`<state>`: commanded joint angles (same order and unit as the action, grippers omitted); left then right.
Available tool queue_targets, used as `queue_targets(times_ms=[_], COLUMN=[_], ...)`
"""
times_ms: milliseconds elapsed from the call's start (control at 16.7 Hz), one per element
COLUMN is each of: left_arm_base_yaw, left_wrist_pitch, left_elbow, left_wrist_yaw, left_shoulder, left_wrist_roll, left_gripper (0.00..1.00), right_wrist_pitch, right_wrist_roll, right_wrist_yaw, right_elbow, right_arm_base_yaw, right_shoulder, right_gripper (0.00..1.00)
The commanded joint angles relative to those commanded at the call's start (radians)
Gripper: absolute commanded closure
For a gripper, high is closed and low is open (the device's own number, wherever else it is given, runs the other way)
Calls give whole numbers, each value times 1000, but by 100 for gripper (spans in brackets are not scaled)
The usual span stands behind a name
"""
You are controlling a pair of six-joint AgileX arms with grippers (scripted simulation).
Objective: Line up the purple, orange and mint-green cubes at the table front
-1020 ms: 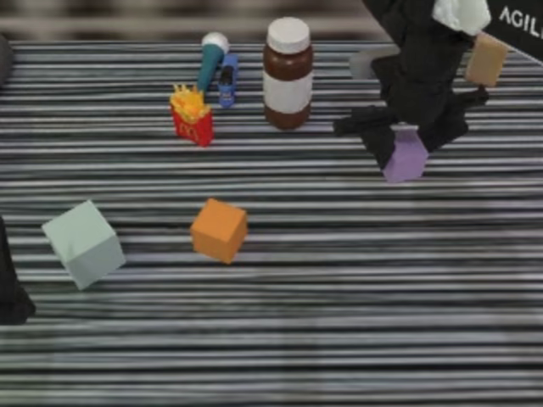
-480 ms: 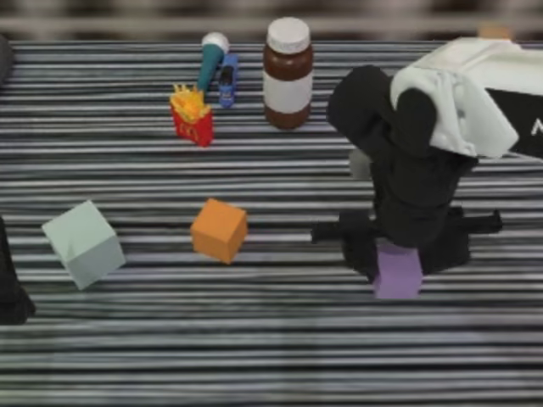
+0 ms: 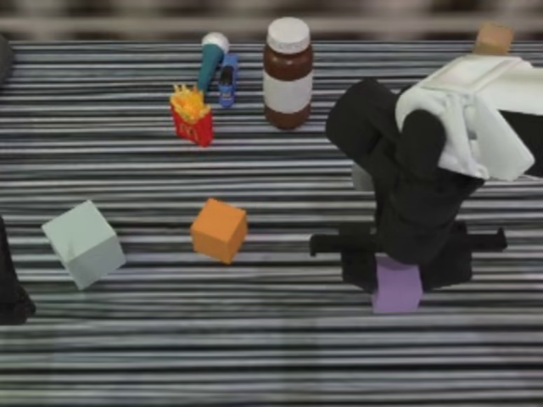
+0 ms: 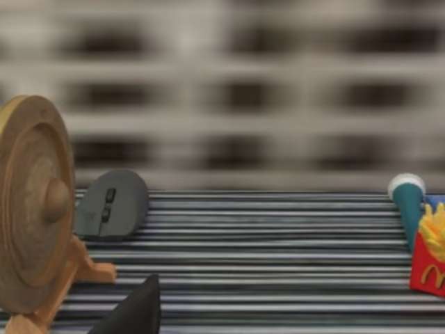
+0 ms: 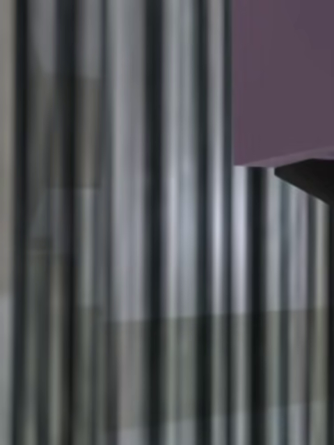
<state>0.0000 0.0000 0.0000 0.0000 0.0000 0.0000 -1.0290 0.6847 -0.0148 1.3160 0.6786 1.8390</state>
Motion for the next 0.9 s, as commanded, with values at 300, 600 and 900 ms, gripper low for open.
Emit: queue_targets(times_ms=[300, 600, 900], left_arm_base_yaw=[0, 0, 0], left_wrist_pitch=[0, 0, 0], left_elbow=[0, 0, 0], left_wrist_yaw=[0, 0, 0], left_shoulder=[0, 0, 0], left_wrist_roll=[0, 0, 0], left_gripper=[0, 0, 0], right_wrist_pitch=[153, 264, 264], right_wrist_roll=[4, 6, 6], right_wrist_yaw=[1, -2, -2], right_elbow=[-88, -158, -158], right_arm_base_yaw=[3, 9, 9], right_shoulder=[53, 101, 101], right_gripper=[100, 100, 85])
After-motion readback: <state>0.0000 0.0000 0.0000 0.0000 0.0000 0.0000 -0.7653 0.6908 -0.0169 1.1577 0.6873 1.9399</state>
